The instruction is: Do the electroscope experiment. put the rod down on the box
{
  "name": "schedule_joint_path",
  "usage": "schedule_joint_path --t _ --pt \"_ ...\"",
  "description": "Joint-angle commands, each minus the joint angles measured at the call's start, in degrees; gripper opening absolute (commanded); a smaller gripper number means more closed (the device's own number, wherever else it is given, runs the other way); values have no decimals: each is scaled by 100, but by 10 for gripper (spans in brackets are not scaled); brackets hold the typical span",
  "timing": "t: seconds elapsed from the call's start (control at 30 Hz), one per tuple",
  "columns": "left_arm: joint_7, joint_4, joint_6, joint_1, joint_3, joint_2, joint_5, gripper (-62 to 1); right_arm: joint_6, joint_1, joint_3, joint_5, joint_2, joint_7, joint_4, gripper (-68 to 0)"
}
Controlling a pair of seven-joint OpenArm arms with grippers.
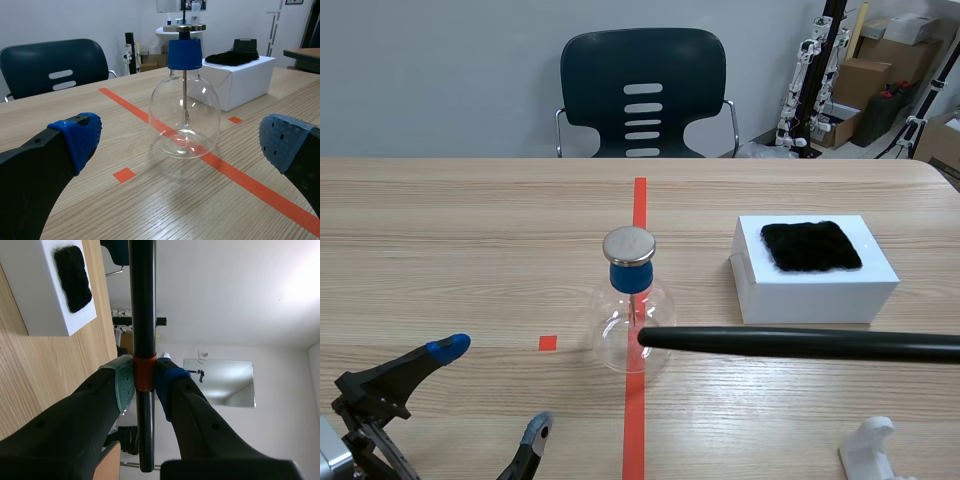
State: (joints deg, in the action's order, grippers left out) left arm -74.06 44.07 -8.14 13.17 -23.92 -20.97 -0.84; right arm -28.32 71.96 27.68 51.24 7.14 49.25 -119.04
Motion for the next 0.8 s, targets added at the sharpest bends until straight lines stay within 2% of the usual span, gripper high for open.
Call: schedule_joint_path --t 0.0,0.6,0.77 --pt "-116 81 -9 13 15 -2 24 14 -85 7 44 -85 -13 -4 -92 -665" --pt "-116 81 -9 13 15 -2 24 14 -85 7 50 -20 -13 -33 -92 -665" --pt "-116 81 -9 13 15 -2 24 14 -50 -140 55 101 -15 -367 -92 -665"
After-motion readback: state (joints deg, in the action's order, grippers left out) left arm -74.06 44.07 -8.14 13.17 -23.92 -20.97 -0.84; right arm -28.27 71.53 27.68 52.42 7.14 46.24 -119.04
